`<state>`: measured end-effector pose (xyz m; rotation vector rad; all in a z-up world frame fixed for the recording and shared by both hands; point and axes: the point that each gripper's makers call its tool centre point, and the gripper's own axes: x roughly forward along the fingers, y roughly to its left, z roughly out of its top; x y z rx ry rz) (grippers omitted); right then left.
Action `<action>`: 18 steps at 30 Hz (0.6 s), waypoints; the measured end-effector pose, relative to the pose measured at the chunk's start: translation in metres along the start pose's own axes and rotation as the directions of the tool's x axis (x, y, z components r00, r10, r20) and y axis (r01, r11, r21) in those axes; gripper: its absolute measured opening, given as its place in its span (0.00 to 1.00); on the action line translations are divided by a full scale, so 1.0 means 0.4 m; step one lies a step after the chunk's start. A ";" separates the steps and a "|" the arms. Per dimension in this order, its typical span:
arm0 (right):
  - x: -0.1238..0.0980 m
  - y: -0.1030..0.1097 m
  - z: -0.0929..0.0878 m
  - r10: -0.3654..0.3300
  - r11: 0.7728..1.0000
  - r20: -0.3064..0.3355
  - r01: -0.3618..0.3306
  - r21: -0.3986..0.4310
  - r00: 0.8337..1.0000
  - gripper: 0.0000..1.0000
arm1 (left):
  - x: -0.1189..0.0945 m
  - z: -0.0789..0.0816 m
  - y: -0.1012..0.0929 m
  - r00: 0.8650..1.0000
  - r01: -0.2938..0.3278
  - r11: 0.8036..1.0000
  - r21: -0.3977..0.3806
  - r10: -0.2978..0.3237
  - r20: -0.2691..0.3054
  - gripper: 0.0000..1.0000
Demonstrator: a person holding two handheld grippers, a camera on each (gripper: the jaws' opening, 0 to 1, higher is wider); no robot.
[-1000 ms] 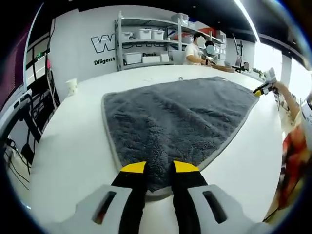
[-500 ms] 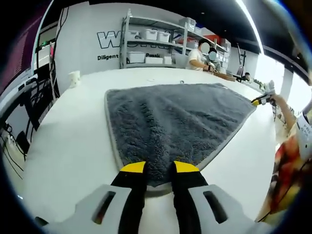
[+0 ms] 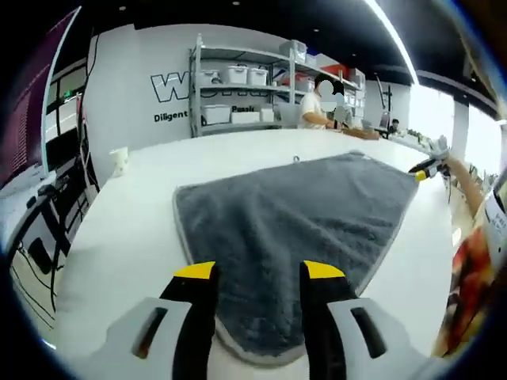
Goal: Open the folded towel by lifting each exposed corner and separating the folded layers until the towel lies flat within the target outline without major curled edges
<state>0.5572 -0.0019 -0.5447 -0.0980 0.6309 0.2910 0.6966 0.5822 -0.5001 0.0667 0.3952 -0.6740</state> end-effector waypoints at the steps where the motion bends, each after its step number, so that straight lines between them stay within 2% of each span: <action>1: -0.001 0.002 0.005 0.000 1.000 0.005 0.000 -0.003 1.000 0.57 | 0.014 0.017 0.009 1.000 0.008 1.000 -0.013 -0.008 0.013 0.41; 6: -0.005 0.011 0.021 -0.017 1.000 0.029 0.018 -0.024 0.999 0.70 | 0.089 0.065 0.070 1.000 0.000 1.000 -0.020 0.001 0.012 0.41; 10: -0.003 0.025 0.020 -0.016 0.999 0.026 0.017 -0.045 1.000 0.77 | 0.150 0.107 0.126 0.999 -0.012 0.998 -0.054 0.015 0.044 0.41; 13: -0.003 0.040 0.020 -0.007 0.998 0.022 0.008 -0.061 1.000 0.78 | 0.190 0.117 0.162 0.998 -0.029 0.996 -0.090 0.033 0.049 0.39; 16: -0.003 0.047 0.024 0.002 0.998 0.026 0.000 -0.061 1.000 0.77 | 0.221 0.123 0.178 0.998 -0.021 0.992 -0.121 0.028 0.057 0.33; 18: -0.001 0.049 0.025 -0.001 0.998 0.023 0.003 -0.063 1.000 0.77 | 0.249 0.126 0.226 0.994 -0.085 0.990 -0.114 0.092 0.054 0.32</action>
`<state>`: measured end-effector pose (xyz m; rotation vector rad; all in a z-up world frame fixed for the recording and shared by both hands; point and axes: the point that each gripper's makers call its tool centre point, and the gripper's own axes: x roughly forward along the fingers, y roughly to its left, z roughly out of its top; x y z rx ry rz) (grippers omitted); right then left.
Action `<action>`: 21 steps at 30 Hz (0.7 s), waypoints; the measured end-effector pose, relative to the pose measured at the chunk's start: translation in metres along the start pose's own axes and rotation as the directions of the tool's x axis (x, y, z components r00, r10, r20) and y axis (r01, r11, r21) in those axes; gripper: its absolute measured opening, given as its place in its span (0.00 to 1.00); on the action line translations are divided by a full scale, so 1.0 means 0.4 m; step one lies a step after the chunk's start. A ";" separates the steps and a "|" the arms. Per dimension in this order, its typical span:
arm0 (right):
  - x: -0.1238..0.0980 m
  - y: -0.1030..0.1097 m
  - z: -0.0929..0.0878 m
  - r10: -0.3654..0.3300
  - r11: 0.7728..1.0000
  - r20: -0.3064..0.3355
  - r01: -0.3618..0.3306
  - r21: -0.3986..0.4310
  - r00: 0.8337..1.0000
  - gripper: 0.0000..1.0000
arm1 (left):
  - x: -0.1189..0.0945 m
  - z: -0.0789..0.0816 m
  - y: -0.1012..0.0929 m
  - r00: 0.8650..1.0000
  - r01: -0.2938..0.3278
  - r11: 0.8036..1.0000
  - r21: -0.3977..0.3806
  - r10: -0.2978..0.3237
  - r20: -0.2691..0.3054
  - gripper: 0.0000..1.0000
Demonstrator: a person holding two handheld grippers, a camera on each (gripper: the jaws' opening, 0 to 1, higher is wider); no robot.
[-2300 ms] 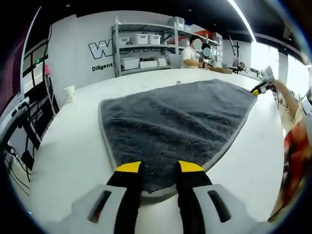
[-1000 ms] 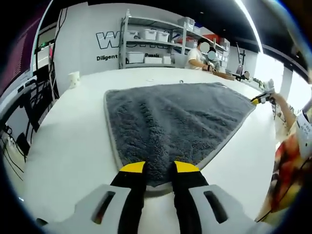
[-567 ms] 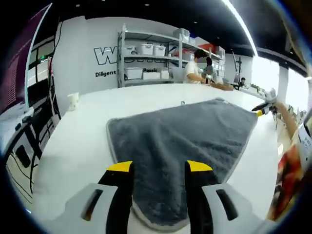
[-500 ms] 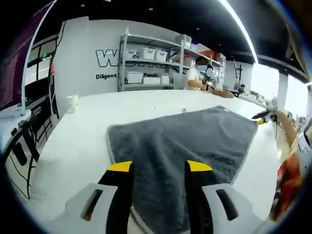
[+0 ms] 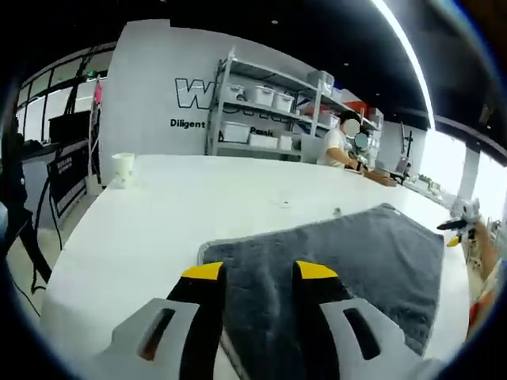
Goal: Open the folded towel by lifting each exposed corner and separating the folded layers until the towel lies flat within the target outline without major curled edges
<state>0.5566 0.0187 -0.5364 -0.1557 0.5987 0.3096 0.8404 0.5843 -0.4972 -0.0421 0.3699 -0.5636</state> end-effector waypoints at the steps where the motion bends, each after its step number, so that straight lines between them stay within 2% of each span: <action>1: 0.000 -0.001 0.001 -0.001 1.000 0.000 0.001 -0.002 1.000 0.77 | 0.008 -0.002 0.013 1.000 -0.023 1.000 0.016 0.024 -0.009 0.31; 3: 0.000 0.001 0.004 0.001 1.000 0.004 -0.001 -0.001 1.000 0.76 | 0.036 -0.012 0.052 0.995 -0.084 0.994 0.075 0.088 -0.042 0.30; 4: 0.001 0.002 0.005 0.002 1.000 0.005 -0.002 -0.001 1.000 0.76 | 0.043 -0.017 0.059 0.994 -0.096 0.992 0.077 0.100 -0.051 0.29; 11: 0.002 0.005 -0.011 0.003 1.000 -0.029 -0.003 -0.008 1.000 0.76 | 0.123 -0.036 0.072 0.993 -0.093 0.992 0.082 0.099 -0.070 0.21; 14: -0.003 0.000 -0.004 -0.001 1.000 -0.017 0.001 0.001 1.000 0.76 | 0.142 -0.046 0.102 0.983 -0.135 0.981 0.137 0.150 -0.107 0.21; 21: -0.008 0.010 -0.004 0.012 1.000 -0.011 -0.012 0.009 1.000 0.77 | 0.159 -0.045 0.142 0.975 -0.167 0.979 0.118 0.181 -0.127 0.21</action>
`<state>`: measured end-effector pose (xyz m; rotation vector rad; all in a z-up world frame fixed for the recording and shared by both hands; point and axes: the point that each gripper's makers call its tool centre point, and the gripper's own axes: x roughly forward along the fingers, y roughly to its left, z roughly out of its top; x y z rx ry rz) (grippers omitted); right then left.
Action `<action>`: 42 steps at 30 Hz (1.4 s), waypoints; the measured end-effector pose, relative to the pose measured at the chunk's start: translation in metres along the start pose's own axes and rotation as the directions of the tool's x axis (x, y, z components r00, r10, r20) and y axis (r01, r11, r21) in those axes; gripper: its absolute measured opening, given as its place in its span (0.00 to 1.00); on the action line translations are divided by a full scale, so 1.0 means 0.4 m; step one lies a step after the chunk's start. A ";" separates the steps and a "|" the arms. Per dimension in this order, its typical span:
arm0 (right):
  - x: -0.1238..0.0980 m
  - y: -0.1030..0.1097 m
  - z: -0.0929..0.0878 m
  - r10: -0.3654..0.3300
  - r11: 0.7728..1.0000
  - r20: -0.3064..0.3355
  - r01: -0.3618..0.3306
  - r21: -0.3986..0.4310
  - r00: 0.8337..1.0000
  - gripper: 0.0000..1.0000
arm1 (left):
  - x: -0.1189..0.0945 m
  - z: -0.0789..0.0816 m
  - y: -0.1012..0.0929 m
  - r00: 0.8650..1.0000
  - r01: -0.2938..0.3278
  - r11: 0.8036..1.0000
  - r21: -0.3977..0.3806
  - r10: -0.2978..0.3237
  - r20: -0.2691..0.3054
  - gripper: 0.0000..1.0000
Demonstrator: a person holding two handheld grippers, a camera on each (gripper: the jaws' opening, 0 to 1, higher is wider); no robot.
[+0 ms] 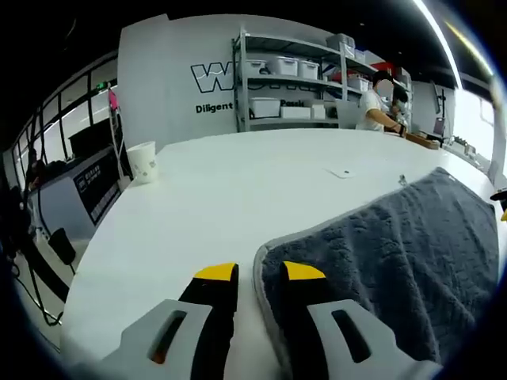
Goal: Open the folded towel by lifting each exposed corner and separating the folded layers until the towel lies flat within the target outline without major curled edges
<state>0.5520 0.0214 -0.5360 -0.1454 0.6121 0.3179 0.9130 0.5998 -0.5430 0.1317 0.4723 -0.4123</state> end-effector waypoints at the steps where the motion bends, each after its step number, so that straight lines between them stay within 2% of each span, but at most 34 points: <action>1: 0.000 0.001 -0.001 0.001 1.000 0.000 -0.001 0.001 1.000 0.77 | 0.002 -0.004 0.002 1.000 -0.001 1.000 -0.002 0.001 -0.006 0.21; 3: -0.001 0.002 -0.004 0.001 1.000 -0.002 -0.001 0.002 1.000 0.78 | 0.004 -0.012 0.007 1.000 -0.001 1.000 -0.008 0.001 -0.015 0.21; 5: -0.003 0.001 -0.004 -0.003 1.000 -0.002 0.003 0.002 1.000 0.77 | 0.007 -0.017 -0.003 0.999 0.030 0.999 -0.037 -0.031 -0.015 0.20; 10: -0.005 -0.001 -0.001 -0.006 1.000 0.001 0.006 0.002 1.000 0.77 | 0.011 -0.026 -0.017 0.998 0.062 0.994 -0.088 -0.064 -0.012 0.07; 15: -0.008 -0.006 -0.004 -0.011 1.000 0.001 0.011 0.009 1.000 0.77 | 0.017 -0.025 0.000 0.999 0.045 0.995 -0.090 -0.045 0.001 0.03; 24: -0.011 -0.004 -0.009 -0.010 1.000 -0.002 0.010 0.010 1.000 0.78 | 0.019 -0.025 0.024 1.000 -0.001 0.997 -0.077 0.001 -0.001 0.03; 31: -0.013 -0.005 -0.019 -0.019 1.000 -0.012 0.019 0.016 1.000 0.84 | 0.012 -0.029 0.045 0.999 -0.039 0.997 -0.071 0.038 -0.013 0.03; 34: -0.015 -0.007 -0.020 -0.021 1.000 -0.011 0.021 0.021 1.000 0.88 | 0.009 -0.030 0.044 0.999 -0.045 0.995 -0.088 0.044 -0.011 0.10; 38: -0.019 -0.012 -0.020 -0.029 0.999 -0.011 0.030 0.023 1.000 0.91 | -0.018 -0.031 0.061 0.997 -0.082 0.992 -0.101 0.080 -0.021 0.34; 42: -0.024 -0.018 -0.020 -0.038 0.999 -0.011 0.038 0.021 0.999 0.94 | -0.064 -0.030 0.058 0.997 -0.082 0.989 -0.122 0.081 -0.013 0.41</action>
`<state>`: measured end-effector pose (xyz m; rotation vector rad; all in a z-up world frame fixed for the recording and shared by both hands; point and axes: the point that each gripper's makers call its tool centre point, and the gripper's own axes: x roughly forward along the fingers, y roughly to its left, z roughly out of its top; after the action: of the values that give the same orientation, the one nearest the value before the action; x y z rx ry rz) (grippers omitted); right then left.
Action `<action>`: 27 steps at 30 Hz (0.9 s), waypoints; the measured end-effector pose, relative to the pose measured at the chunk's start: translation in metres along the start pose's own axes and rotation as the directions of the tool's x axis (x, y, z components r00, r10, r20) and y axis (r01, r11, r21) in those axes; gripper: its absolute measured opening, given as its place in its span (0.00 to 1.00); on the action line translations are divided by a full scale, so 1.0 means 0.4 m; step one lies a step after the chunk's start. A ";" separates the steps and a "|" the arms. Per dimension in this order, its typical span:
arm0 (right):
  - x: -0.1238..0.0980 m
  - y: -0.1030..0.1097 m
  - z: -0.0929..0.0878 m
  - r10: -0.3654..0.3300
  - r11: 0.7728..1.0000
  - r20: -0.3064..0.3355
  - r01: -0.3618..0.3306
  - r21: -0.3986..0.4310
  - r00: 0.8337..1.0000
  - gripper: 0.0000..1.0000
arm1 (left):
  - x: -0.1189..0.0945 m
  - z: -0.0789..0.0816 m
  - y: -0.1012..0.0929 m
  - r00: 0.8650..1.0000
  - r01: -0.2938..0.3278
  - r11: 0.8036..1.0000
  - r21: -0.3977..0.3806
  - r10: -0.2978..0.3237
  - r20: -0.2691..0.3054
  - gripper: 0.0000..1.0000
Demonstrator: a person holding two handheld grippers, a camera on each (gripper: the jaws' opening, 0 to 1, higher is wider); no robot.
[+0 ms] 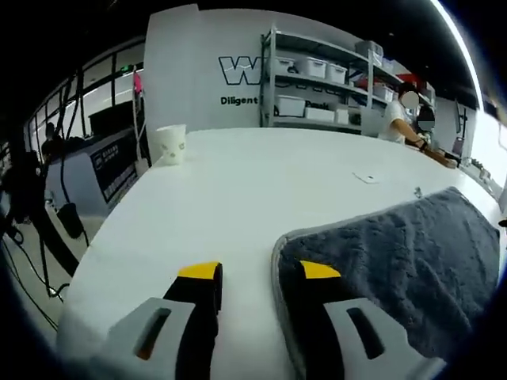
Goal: Open the folded towel by lifting each exposed corner and separating the folded layers until the towel lies flat within the target outline without major curled edges
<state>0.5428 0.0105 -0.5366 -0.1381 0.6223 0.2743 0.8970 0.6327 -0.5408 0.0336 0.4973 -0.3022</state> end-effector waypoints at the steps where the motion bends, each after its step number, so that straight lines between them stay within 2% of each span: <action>1: -0.001 0.000 0.001 -0.002 1.000 0.001 0.002 0.000 1.000 0.94 | -0.012 0.001 -0.004 1.000 0.006 1.000 -0.003 -0.006 0.004 0.45; 4: -0.001 0.003 0.003 -0.005 1.000 0.003 0.005 -0.005 1.000 0.97 | -0.043 0.006 -0.026 0.999 0.035 0.999 -0.004 -0.035 0.025 0.62; 7: 0.000 0.009 0.008 -0.004 1.000 0.006 0.004 -0.012 1.000 0.99 | -0.091 0.003 -0.077 0.993 0.112 0.994 0.009 -0.112 0.043 0.75; 9: -0.001 0.009 0.010 -0.006 1.000 0.007 0.006 -0.013 1.000 0.99 | -0.124 -0.001 -0.110 0.986 0.161 0.986 0.028 -0.163 0.048 0.84; 13: -0.006 0.009 0.018 -0.012 1.000 0.013 0.012 -0.018 1.000 0.99 | -0.201 -0.007 -0.184 0.960 0.264 0.961 0.084 -0.270 0.074 1.00; 18: -0.010 0.018 0.026 -0.008 1.000 0.020 0.008 -0.026 1.000 0.99 | -0.269 -0.034 -0.221 0.949 0.301 0.947 0.109 -0.309 0.058 1.00; 26: -0.023 0.026 0.030 -0.013 1.000 0.035 0.013 -0.015 0.999 0.99 | -0.436 -0.125 -0.287 0.936 0.339 0.930 0.139 -0.348 0.044 1.00; 27: -0.024 0.025 0.030 -0.014 1.000 0.034 0.014 -0.012 0.999 0.99 | -0.443 -0.128 -0.289 0.936 0.339 0.930 0.140 -0.348 0.044 1.00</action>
<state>0.5392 0.0206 -0.5218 -0.1493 0.5860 0.2666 0.6911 0.5768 -0.4969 0.0632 0.4131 -0.6788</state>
